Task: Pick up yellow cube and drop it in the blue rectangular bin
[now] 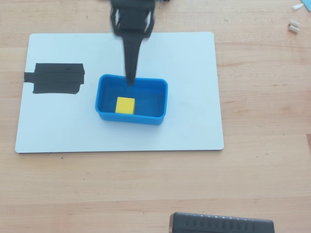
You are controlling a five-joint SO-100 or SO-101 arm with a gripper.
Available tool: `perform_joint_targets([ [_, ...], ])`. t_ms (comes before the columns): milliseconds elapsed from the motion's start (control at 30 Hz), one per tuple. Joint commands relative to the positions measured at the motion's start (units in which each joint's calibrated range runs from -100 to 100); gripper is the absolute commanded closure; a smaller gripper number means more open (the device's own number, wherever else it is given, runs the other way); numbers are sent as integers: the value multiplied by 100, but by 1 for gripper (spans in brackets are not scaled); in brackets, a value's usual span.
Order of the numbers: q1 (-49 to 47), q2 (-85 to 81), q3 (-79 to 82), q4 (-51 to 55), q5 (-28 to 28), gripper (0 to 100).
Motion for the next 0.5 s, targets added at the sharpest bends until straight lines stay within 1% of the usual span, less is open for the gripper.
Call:
perform_joint_targets([
  [0, -299, -1747, 529, 442, 44, 82],
  [100, -505, -2276, 929, 525, 39, 94],
  [200, -685, -2453, 1274, 525, 44, 99],
  [333, -960, -3261, 1910, 632, 5, 100],
  [467, -557, -3242, 2238, 574, -10, 100],
])
